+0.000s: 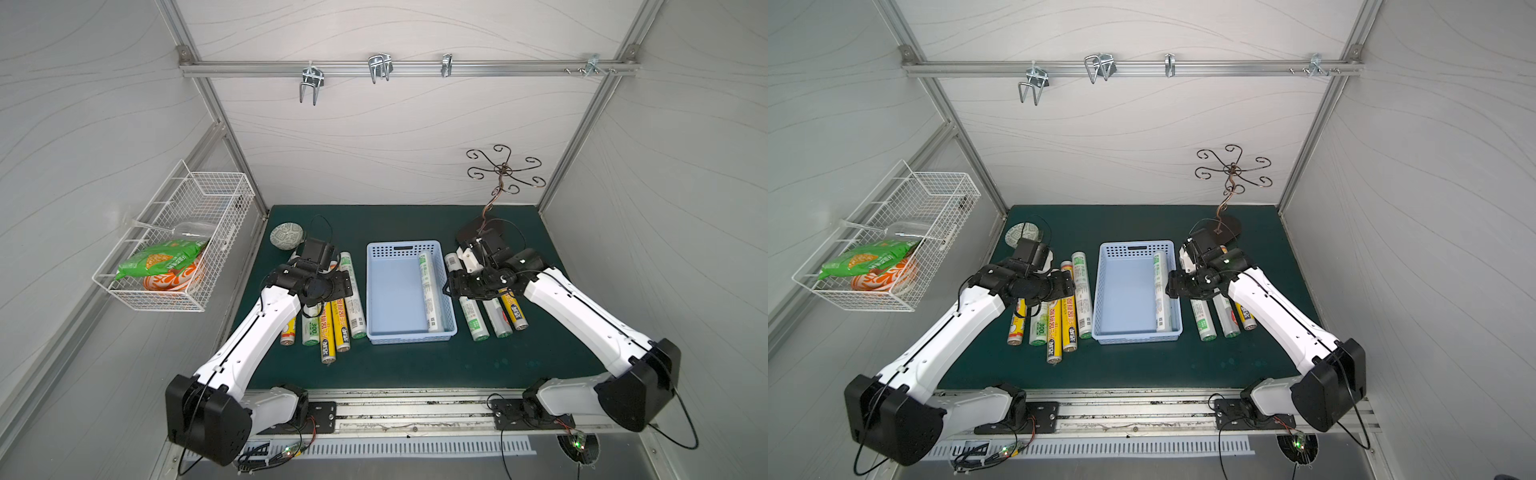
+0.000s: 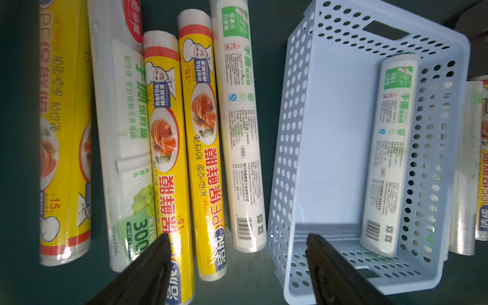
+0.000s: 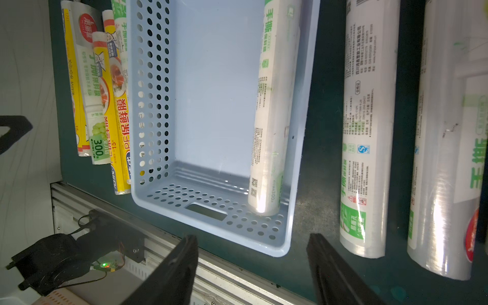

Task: Put the plastic wrap into the basket
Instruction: Pick up the plastic wrap from the center of the board.

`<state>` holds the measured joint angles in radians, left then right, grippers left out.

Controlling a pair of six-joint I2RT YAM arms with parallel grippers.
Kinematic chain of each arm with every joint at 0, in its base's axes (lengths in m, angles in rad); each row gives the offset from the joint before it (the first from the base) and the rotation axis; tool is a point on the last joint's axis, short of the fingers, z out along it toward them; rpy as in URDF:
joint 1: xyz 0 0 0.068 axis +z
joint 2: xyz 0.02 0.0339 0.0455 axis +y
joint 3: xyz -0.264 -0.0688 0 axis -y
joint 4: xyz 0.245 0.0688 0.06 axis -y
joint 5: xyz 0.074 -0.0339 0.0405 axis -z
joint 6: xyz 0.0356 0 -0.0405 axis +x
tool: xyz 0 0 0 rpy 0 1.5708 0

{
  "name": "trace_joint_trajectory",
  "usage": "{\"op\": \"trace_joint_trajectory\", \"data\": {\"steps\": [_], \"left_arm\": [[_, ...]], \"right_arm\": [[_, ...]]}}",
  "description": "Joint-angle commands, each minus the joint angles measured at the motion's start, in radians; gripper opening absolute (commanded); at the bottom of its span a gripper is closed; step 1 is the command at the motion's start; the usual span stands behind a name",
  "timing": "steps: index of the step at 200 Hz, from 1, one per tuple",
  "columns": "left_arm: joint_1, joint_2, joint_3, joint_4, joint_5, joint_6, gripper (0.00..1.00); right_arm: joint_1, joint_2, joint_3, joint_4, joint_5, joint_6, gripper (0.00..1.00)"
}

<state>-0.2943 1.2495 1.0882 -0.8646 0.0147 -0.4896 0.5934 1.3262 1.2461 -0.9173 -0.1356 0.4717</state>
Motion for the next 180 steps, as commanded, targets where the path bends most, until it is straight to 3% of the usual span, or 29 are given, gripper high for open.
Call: {"op": "trace_joint_trajectory", "data": {"steps": [1,97,180], "left_arm": [[0.005,0.059,0.057,0.040,0.020,-0.033,0.79],[-0.011,0.313,0.082,0.127,0.024,-0.076,0.74],[-0.034,0.420,0.105,0.147,0.009,-0.066,0.73]], "right_arm": [[-0.021,-0.028,-0.021,-0.007,-0.046,-0.021,0.71],[-0.067,-0.066,-0.086,0.023,-0.078,-0.018,0.71],[-0.081,-0.074,-0.106,0.023,-0.096,-0.020,0.71]]}}
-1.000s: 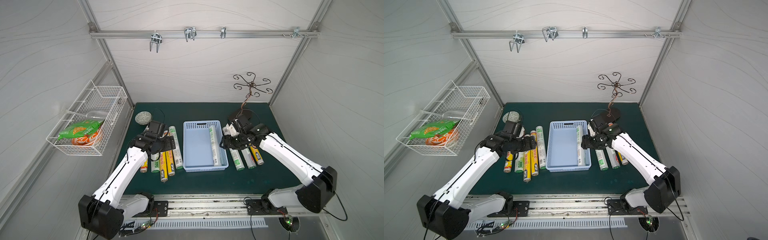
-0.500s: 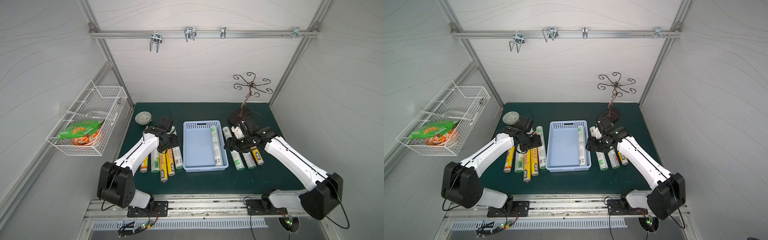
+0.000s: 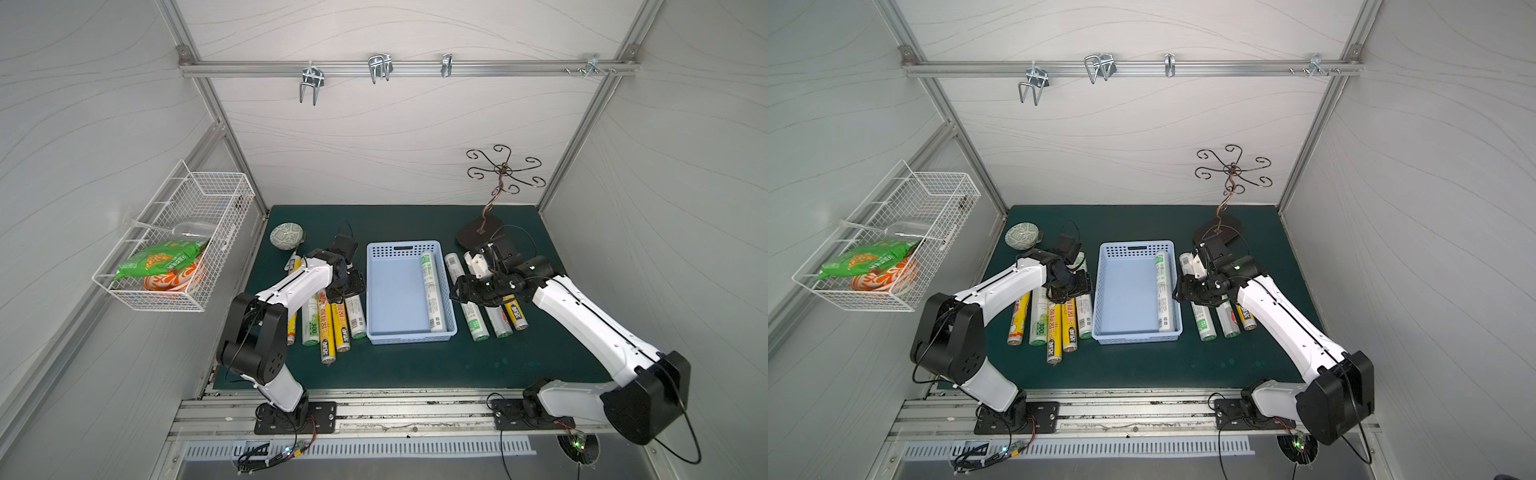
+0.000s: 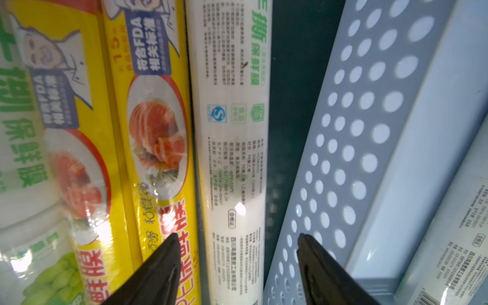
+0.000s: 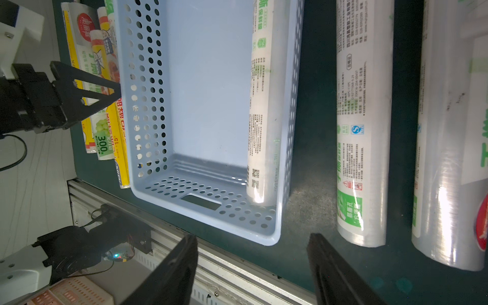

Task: Put the plastic wrap into the basket
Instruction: Pick up the plastic wrap from the center of the board.

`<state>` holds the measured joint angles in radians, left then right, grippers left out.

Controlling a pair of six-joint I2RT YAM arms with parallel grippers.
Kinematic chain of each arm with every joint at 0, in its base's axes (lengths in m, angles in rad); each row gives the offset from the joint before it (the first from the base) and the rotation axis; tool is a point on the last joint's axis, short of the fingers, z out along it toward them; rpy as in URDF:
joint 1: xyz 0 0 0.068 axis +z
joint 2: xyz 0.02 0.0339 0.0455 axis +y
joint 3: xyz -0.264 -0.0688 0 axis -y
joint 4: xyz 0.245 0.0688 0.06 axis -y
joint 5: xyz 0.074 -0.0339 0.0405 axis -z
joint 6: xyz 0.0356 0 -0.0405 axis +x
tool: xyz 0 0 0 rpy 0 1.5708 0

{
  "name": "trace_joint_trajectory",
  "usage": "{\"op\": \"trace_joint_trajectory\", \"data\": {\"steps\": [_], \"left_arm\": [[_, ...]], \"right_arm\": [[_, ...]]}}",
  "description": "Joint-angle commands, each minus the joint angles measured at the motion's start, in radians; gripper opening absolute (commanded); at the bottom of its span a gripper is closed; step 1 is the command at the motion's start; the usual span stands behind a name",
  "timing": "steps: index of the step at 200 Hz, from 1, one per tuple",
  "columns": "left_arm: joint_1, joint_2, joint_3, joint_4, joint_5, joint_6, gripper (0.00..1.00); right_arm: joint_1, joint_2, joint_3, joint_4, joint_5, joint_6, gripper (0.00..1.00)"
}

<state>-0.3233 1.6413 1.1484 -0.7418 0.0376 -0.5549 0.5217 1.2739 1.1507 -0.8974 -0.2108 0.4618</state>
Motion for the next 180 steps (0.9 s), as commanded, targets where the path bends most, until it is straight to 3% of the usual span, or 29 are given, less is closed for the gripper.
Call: {"op": "trace_joint_trajectory", "data": {"steps": [1,180], "left_arm": [[-0.006,0.029,0.045,0.024,-0.014,0.000,0.73],[-0.026,0.194,0.100,0.076,-0.027,0.016,0.70]], "right_arm": [[-0.009,-0.022,-0.011,0.003,-0.021,-0.010,0.71],[-0.032,-0.021,-0.038,0.041,-0.078,0.015,0.71]]}}
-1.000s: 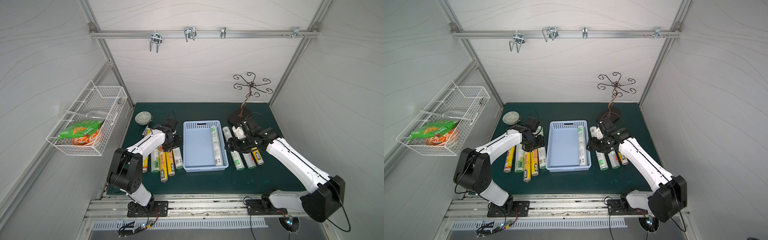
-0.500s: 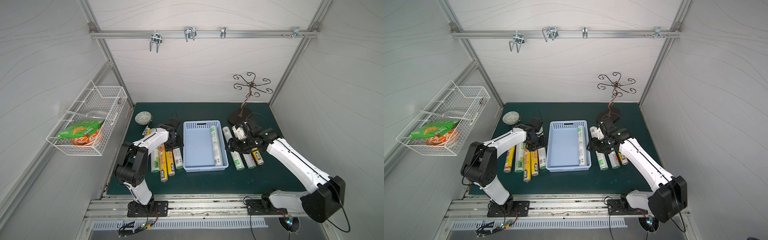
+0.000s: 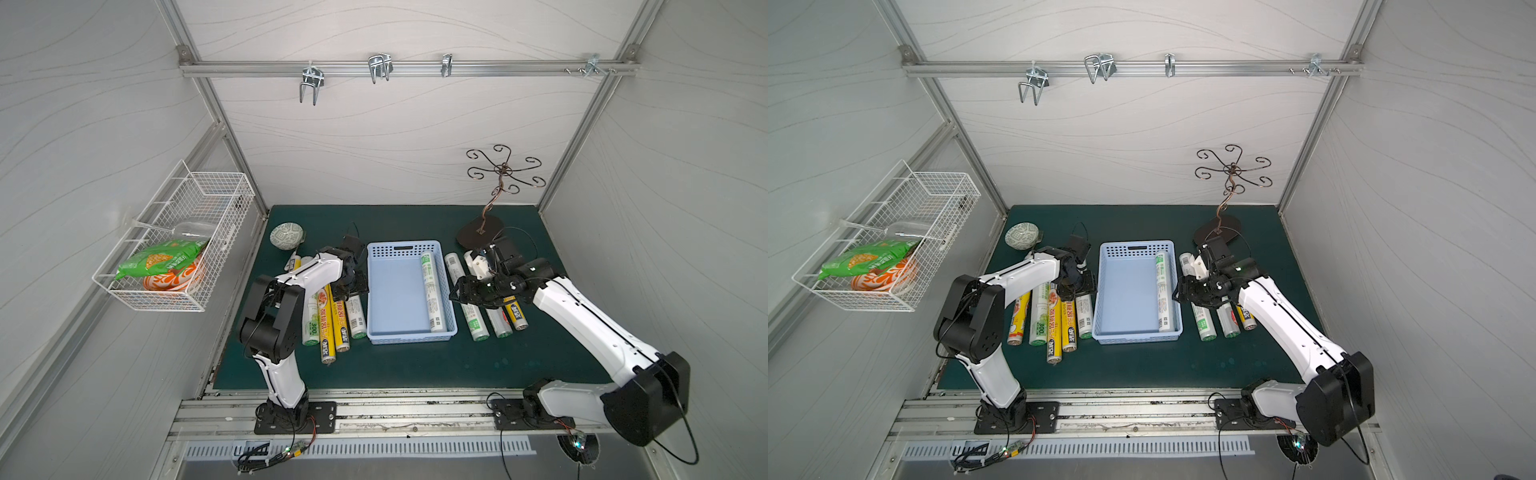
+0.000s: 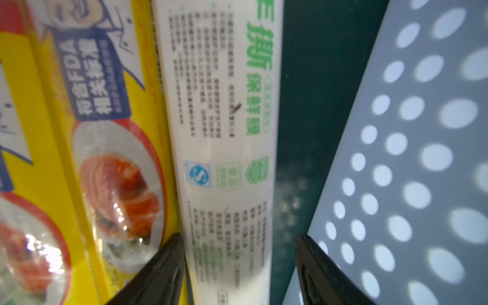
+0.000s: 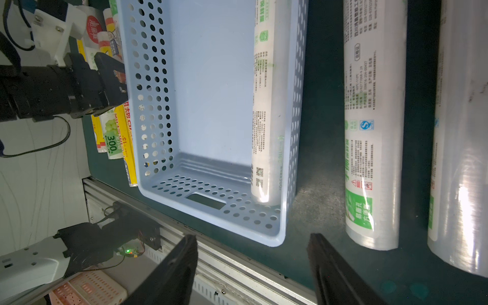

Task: Put the plastic wrap into the basket
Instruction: Pick up the plastic wrap from the center of the board.

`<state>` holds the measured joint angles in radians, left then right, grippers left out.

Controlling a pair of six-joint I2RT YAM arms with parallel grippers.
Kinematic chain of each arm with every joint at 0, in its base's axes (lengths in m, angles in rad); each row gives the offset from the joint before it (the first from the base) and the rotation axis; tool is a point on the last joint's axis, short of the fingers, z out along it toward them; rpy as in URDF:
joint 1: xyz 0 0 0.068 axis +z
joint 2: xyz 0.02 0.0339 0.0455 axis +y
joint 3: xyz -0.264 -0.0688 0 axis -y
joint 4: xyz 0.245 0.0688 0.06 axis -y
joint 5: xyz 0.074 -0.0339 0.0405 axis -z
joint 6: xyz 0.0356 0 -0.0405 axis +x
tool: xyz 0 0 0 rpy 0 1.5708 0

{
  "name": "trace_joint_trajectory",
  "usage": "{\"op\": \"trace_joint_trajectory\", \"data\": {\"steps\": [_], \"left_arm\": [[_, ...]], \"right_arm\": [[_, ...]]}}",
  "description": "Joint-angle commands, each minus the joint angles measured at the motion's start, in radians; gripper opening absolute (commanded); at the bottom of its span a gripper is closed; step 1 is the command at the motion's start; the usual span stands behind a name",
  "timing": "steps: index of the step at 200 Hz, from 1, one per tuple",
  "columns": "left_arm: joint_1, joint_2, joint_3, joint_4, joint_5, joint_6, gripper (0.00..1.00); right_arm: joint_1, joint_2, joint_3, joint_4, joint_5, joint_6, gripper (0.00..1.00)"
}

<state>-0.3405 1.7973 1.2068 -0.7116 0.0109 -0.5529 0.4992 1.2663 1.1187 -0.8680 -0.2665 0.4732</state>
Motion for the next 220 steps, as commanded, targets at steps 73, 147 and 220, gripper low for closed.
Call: {"op": "trace_joint_trajectory", "data": {"steps": [73,147,220], "left_arm": [[-0.008,0.086,0.047,0.071,0.003,0.028,0.63],[-0.008,0.036,0.031,0.065,0.013,0.035,0.39],[-0.014,-0.183,0.078,-0.092,-0.047,0.010,0.35]], "right_arm": [[-0.010,-0.013,-0.008,0.015,-0.030,0.011,0.71],[-0.025,-0.020,-0.021,0.023,-0.040,0.012,0.71],[-0.159,-0.040,-0.064,0.024,-0.106,-0.036,0.71]]}}
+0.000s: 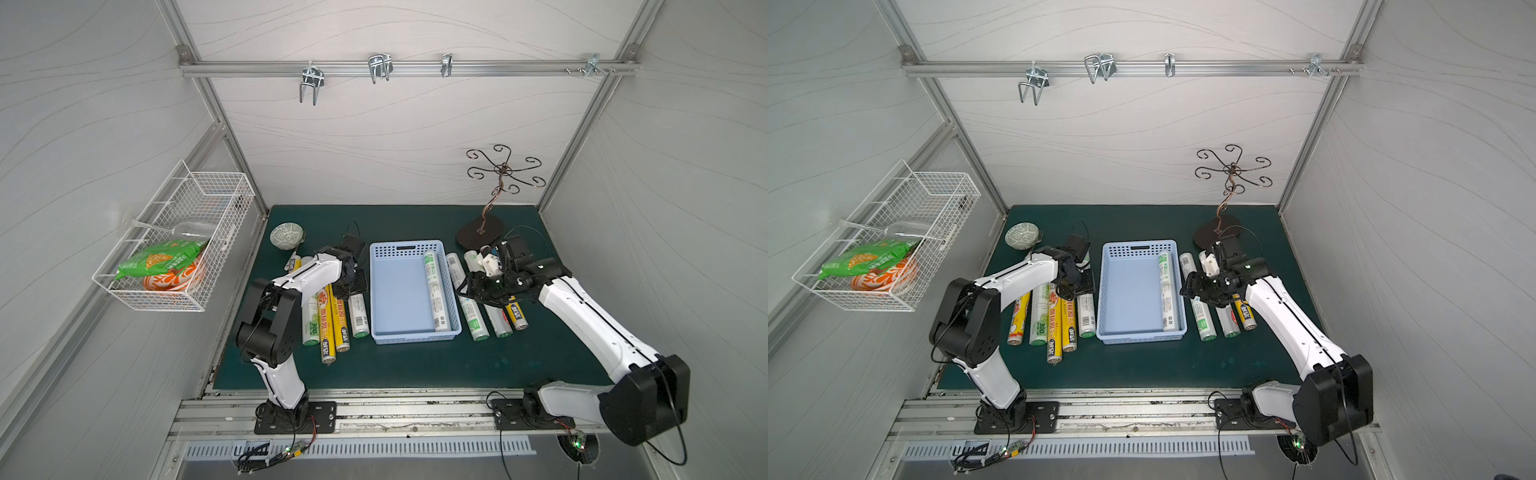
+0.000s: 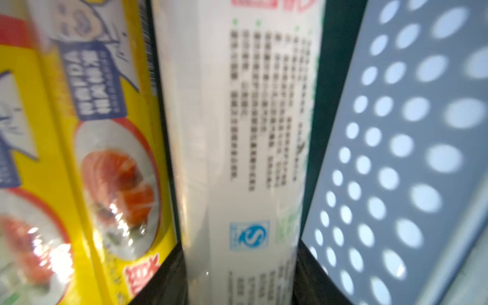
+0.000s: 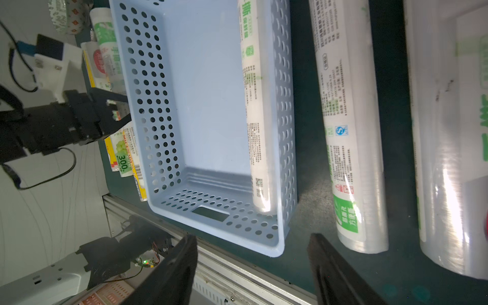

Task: Put the plastic wrap into the basket
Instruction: Pick up the plastic wrap from the center of the board.

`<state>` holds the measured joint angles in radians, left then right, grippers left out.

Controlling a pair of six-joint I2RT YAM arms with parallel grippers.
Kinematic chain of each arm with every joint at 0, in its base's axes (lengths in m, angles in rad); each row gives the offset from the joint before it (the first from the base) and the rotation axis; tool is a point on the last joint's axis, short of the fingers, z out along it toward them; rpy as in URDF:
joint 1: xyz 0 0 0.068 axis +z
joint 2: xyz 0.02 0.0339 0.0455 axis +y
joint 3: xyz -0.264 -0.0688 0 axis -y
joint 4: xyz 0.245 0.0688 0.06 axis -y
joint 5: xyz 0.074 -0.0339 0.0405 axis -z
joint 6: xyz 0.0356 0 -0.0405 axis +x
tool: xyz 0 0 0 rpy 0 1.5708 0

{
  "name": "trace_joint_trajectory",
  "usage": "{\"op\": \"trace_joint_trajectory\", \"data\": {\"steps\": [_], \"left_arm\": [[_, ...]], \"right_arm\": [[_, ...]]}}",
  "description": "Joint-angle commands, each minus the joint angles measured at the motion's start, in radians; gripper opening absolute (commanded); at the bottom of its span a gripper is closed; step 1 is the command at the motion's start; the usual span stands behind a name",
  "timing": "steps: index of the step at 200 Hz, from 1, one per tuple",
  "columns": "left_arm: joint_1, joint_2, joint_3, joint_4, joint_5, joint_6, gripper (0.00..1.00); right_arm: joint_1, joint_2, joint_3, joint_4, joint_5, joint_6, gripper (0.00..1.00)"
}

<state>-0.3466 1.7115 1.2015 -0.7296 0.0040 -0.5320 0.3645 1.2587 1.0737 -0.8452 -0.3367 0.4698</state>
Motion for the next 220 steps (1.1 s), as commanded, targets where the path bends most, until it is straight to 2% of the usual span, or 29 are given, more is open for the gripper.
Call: {"op": "trace_joint_trajectory", "data": {"steps": [1,58,102,164,220], "left_arm": [[-0.008,-0.099,0.085,-0.078,-0.042,-0.011,0.35],[-0.121,-0.182,0.285,-0.223,-0.112,-0.033,0.35],[-0.229,-0.192,0.337,-0.161,-0.148,-0.099,0.36],[-0.325,-0.089,0.374,-0.059,-0.111,-0.160,0.35],[-0.354,0.037,0.423,-0.013,-0.064,-0.174,0.36]], "right_arm": [[-0.026,-0.033,-0.019,0.000,-0.036,-0.033,0.71],[-0.070,-0.035,-0.029,-0.017,-0.019,-0.063,0.71],[-0.070,-0.029,-0.035,-0.012,-0.018,-0.066,0.71],[-0.070,-0.026,-0.044,0.001,-0.030,-0.055,0.71],[-0.070,-0.022,-0.059,0.015,-0.044,-0.049,0.71]]}}
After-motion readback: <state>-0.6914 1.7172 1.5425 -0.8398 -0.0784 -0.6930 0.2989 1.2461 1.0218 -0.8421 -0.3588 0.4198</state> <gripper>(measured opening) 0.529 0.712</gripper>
